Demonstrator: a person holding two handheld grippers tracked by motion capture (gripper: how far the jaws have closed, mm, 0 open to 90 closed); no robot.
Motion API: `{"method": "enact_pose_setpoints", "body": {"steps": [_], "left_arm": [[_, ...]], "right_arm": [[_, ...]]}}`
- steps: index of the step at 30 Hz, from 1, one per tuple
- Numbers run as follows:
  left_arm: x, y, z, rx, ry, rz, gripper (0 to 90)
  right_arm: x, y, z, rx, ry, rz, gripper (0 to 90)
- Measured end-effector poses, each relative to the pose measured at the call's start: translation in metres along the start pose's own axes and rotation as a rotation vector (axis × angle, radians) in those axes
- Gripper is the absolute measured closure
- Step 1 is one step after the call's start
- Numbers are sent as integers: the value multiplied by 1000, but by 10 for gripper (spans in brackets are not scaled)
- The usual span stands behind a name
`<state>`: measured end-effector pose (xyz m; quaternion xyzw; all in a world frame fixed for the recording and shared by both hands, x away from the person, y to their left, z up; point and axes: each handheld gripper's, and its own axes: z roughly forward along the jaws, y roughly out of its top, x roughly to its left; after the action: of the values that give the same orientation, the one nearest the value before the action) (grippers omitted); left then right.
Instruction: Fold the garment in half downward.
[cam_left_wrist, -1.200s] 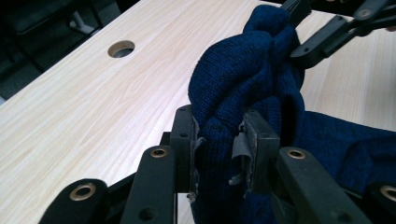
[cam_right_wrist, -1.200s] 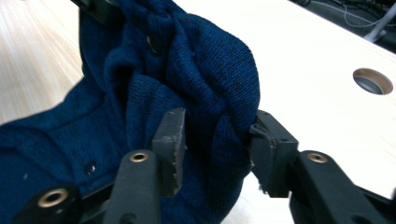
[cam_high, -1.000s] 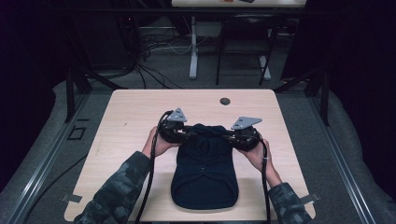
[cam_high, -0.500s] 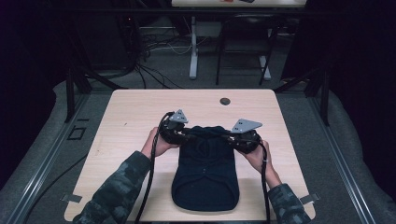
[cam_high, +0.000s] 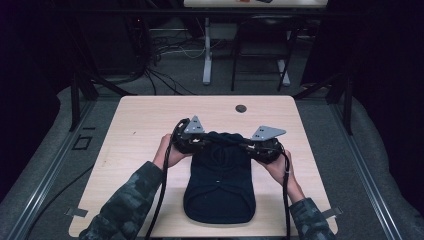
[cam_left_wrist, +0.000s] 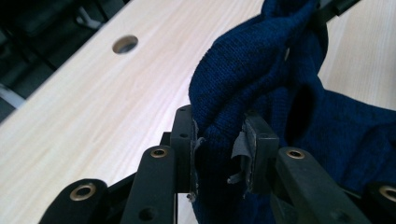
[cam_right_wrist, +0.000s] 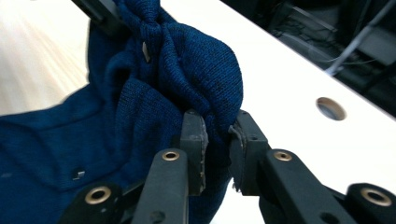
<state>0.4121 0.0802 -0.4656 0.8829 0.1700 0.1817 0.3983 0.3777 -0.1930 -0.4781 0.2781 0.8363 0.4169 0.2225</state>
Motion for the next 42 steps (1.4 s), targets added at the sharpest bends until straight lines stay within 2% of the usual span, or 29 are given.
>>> {"method": "enact_pose_setpoints", "body": {"steps": [6,9,12,14,20,22,26,32,36,42], "left_arm": [[-2,2,-4,-31,17,41,705],[-3,4,-3,-30,17,60,705],[-3,3,-4,-29,11,55,703],[-2,2,-5,-32,4,41,693],[-1,-1,-6,11,2,-17,526],[-2,-3,-6,25,-1,-25,506],[-5,-8,-5,43,4,-8,535],[-11,-12,-8,35,3,3,642],[-16,-16,-10,31,-2,7,654],[-25,-22,-16,29,-8,30,662]], "right_arm": [[-8,2,0,54,102,102,609],[-9,2,3,77,109,119,591],[-8,-1,2,61,96,111,694],[-7,-3,1,38,93,104,731],[4,-7,-1,12,41,34,753],[7,-8,-2,6,35,12,753],[11,-10,-1,4,30,-12,748],[12,-13,-3,17,61,4,700],[15,-14,-4,28,82,13,659],[20,-18,-9,38,99,16,666]]}}
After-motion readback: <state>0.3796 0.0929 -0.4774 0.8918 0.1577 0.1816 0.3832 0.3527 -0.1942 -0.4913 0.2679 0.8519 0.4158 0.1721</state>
